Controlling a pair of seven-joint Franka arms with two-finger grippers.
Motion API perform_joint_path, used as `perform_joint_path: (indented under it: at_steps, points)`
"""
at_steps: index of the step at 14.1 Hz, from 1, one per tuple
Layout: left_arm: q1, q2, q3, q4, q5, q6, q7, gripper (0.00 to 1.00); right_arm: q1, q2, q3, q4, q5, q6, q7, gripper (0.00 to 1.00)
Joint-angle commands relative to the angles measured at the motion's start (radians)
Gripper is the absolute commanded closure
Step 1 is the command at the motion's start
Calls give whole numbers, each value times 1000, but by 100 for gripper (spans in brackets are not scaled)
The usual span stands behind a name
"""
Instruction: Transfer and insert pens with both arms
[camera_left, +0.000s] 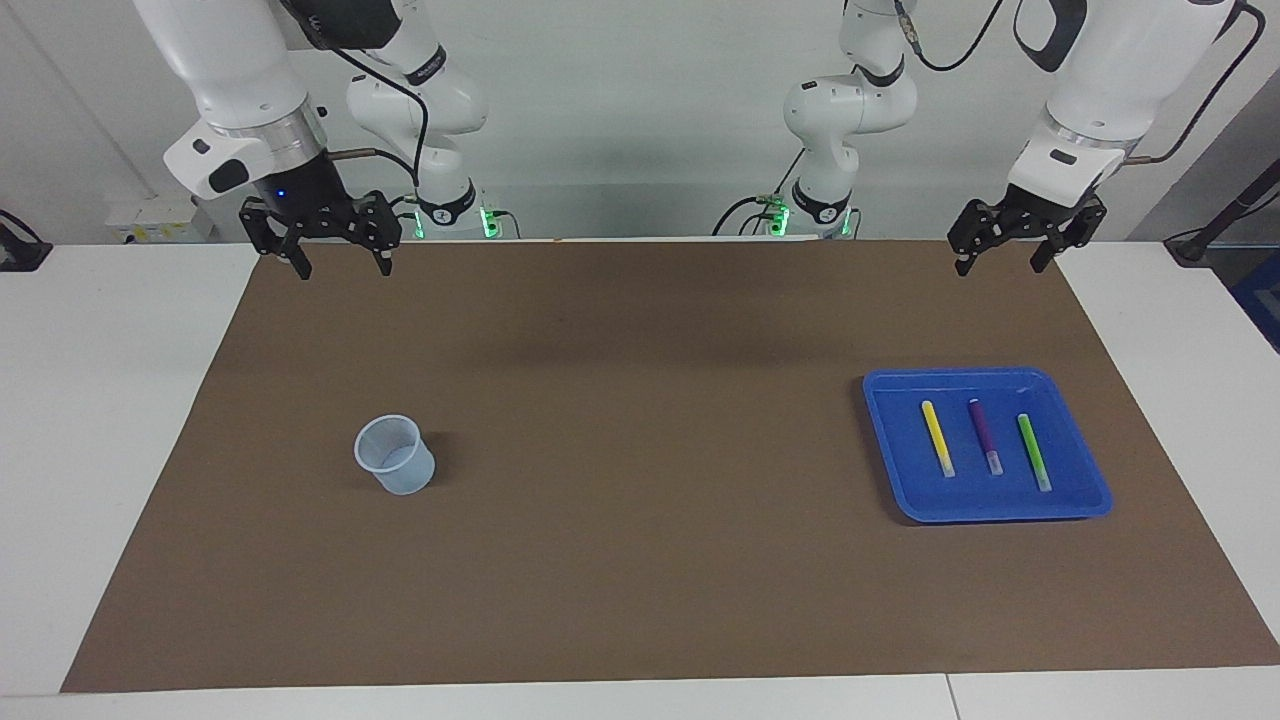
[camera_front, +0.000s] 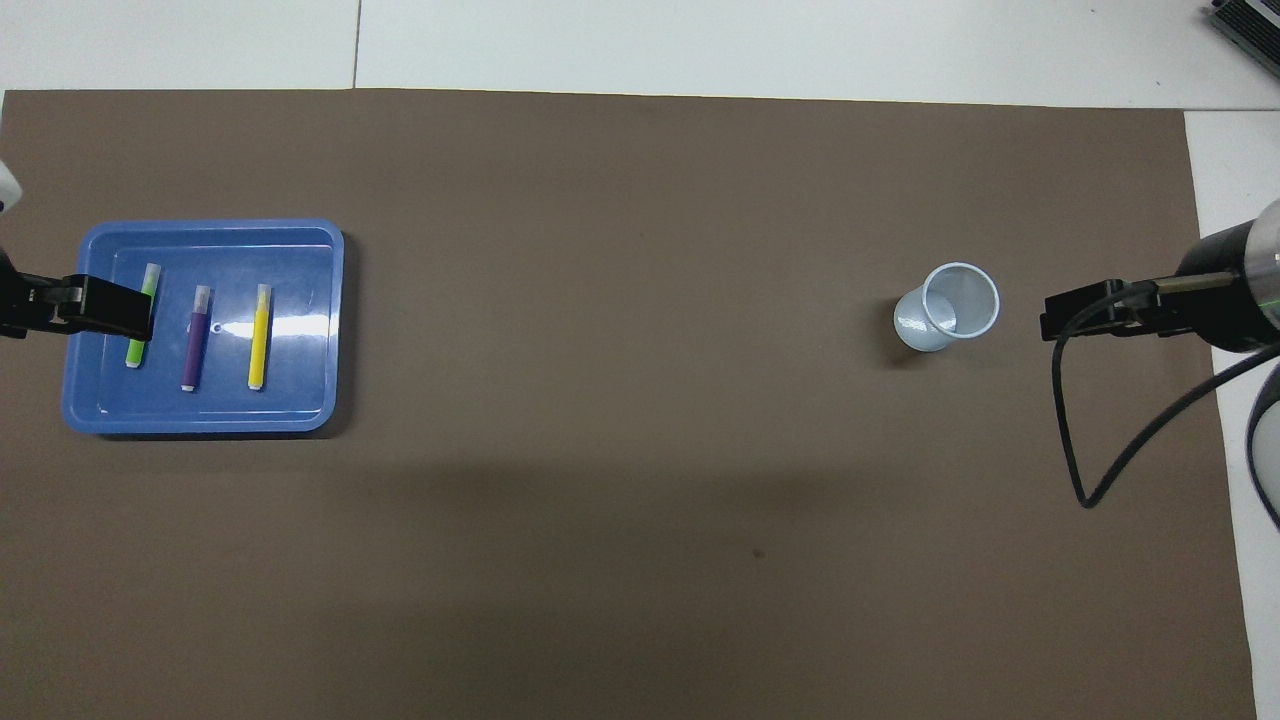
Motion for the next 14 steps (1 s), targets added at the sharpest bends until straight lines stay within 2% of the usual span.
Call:
perform_joint_path:
  at_steps: [1,14]
  points:
    - [-6,-28,13,-31,-13,2,10,0,-3,-2,4,7,11,-16,17,0]
    - [-6,-28,13,-31,-13,2,10,0,2,-5,4,-5,11,-7,20,0]
